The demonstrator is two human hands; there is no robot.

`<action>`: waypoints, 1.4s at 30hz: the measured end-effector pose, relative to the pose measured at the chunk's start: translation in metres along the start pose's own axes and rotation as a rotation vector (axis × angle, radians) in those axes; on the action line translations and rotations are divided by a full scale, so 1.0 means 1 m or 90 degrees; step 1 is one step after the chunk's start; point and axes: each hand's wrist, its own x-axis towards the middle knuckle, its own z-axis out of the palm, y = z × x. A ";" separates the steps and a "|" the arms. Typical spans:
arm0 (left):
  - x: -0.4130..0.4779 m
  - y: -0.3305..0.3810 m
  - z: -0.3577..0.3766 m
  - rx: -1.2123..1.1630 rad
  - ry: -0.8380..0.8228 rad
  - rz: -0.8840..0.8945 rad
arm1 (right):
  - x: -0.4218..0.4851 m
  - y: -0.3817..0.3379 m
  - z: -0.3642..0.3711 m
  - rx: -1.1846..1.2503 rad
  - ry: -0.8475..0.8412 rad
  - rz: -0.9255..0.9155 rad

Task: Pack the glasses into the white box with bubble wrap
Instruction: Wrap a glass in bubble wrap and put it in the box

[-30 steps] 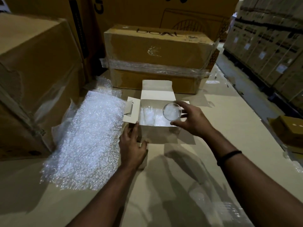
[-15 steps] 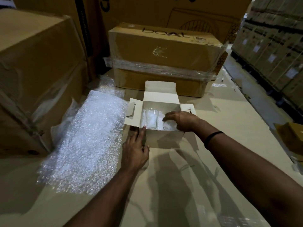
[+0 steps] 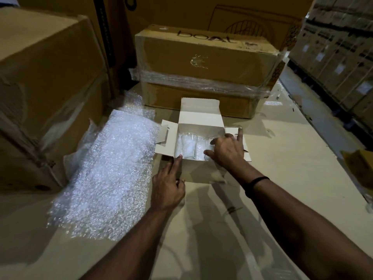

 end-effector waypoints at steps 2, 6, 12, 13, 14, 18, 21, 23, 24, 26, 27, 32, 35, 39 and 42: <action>0.000 -0.001 0.001 0.004 -0.006 0.000 | -0.004 0.000 0.000 0.005 0.013 0.021; 0.001 -0.003 0.002 0.009 -0.009 0.000 | -0.007 0.000 0.004 0.054 0.012 0.033; 0.001 -0.002 0.002 0.015 -0.014 -0.012 | -0.006 -0.003 0.001 0.072 -0.015 0.053; 0.001 -0.002 0.002 0.016 -0.016 -0.017 | -0.006 -0.004 -0.001 0.072 -0.015 0.057; 0.001 -0.002 0.001 0.018 -0.016 -0.019 | -0.005 -0.006 -0.003 0.075 -0.004 0.055; 0.001 -0.003 0.001 0.008 -0.019 -0.016 | 0.013 -0.024 -0.006 0.092 0.039 -0.082; 0.002 -0.004 0.001 0.010 -0.025 -0.018 | 0.027 -0.044 -0.003 0.035 -0.034 -0.155; 0.001 -0.004 0.001 0.011 -0.025 -0.020 | 0.033 -0.054 0.002 -0.010 -0.047 -0.162; 0.001 -0.004 0.000 0.009 -0.023 -0.022 | 0.035 -0.057 0.005 -0.026 -0.037 -0.162; 0.002 -0.003 0.000 0.007 -0.015 -0.020 | 0.036 -0.061 0.007 -0.044 -0.012 -0.153; 0.003 -0.003 0.000 0.009 -0.010 -0.018 | 0.036 -0.062 0.007 -0.050 -0.010 -0.142; 0.002 -0.003 0.002 0.012 0.002 -0.011 | 0.038 -0.063 0.006 -0.059 -0.026 -0.114; 0.003 -0.004 0.003 0.012 0.008 -0.013 | 0.039 -0.064 0.004 -0.058 -0.040 -0.119; 0.002 -0.004 0.002 0.015 0.012 -0.008 | 0.037 -0.061 0.001 -0.051 -0.061 -0.110; 0.002 -0.004 0.000 0.007 0.005 -0.006 | 0.027 -0.057 -0.005 0.020 -0.065 -0.086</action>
